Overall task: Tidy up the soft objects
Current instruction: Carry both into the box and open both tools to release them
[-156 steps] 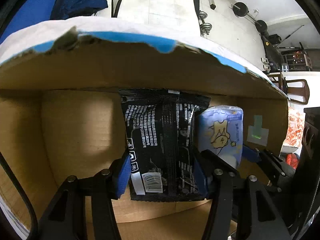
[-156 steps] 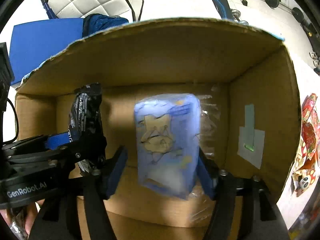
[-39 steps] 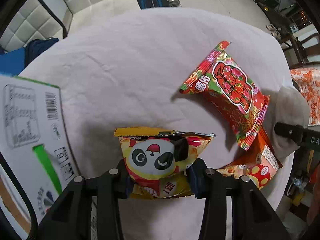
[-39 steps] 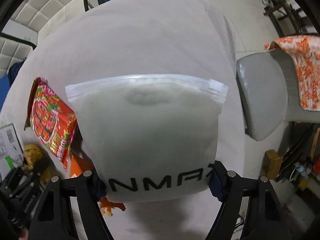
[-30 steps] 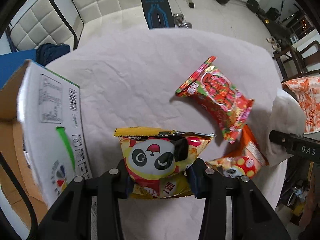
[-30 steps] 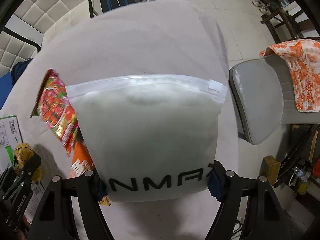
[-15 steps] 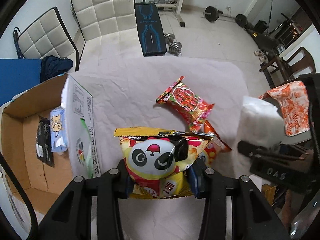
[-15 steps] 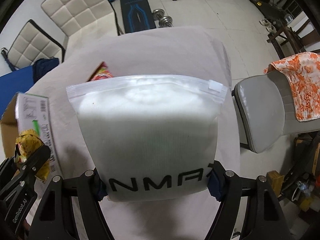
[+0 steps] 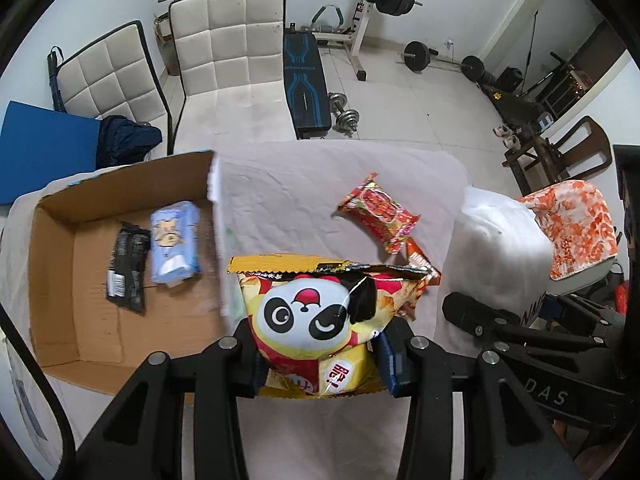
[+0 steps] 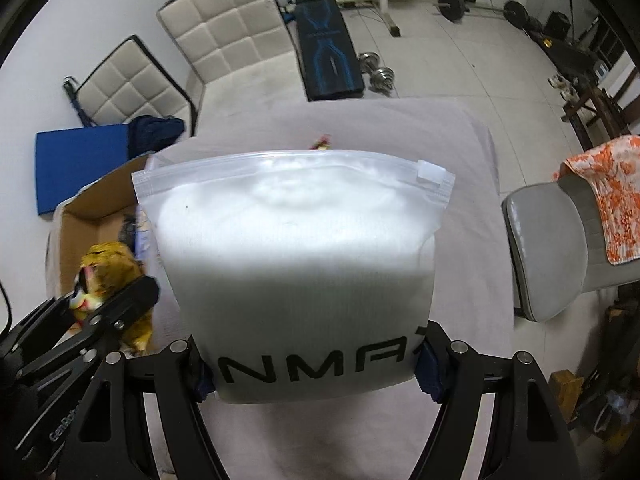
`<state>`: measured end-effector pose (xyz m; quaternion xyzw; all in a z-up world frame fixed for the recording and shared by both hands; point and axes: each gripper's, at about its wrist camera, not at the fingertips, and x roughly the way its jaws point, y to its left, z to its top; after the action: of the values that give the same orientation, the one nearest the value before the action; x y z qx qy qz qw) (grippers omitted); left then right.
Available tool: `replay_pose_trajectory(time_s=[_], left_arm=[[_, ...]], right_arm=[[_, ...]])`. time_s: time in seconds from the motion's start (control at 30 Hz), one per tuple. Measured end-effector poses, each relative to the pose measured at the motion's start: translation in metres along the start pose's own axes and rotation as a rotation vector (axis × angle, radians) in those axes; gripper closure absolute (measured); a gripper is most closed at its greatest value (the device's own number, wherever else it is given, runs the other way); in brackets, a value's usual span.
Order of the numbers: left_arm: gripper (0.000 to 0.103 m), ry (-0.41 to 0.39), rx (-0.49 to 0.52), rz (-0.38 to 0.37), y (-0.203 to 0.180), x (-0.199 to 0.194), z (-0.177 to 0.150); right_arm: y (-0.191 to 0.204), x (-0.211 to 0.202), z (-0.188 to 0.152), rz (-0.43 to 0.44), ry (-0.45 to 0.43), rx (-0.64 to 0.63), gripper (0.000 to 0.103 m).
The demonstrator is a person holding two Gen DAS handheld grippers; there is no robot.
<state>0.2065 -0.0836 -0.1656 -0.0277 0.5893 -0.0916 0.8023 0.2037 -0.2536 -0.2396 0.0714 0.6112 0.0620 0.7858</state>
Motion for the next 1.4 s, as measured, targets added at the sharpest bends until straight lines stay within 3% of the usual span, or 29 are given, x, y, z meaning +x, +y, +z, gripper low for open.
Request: replay_pose_trajectory(time_s=[0.17, 0.4, 0.73, 0.93, 1.27, 1.4], left_arm=[[0.063, -0.017, -0.018, -0.010, 0.048, -0.027, -0.002], [0.063, -0.035, -0.070, 0.034, 0.139, -0.055, 0.002], [0.063, 0.058, -0.152, 0.091, 0.254, -0.022, -0.001], [0.063, 0.129, -0.170, 0.096, 0.294, 0.015, 0.000], [0.063, 0.277, -0.205, 0.061, 0.329, 0.086, 0.003], [0.063, 0.310, -0.223, 0.051, 0.339, 0.106, 0.012]], right_arm=[[0.052, -0.015, -0.011, 0.032, -0.011, -0.007, 0.025], [0.139, -0.006, -0.015, 0.078, 0.010, -0.039, 0.025], [0.258, 0.043, -0.019, 0.082, 0.079, -0.105, 0.025], [0.284, 0.097, -0.022, 0.041, 0.157, -0.102, 0.025], [0.287, 0.179, -0.029, -0.045, 0.269, -0.078, 0.025], [0.298, 0.195, -0.032, -0.135, 0.265, -0.123, 0.024]])
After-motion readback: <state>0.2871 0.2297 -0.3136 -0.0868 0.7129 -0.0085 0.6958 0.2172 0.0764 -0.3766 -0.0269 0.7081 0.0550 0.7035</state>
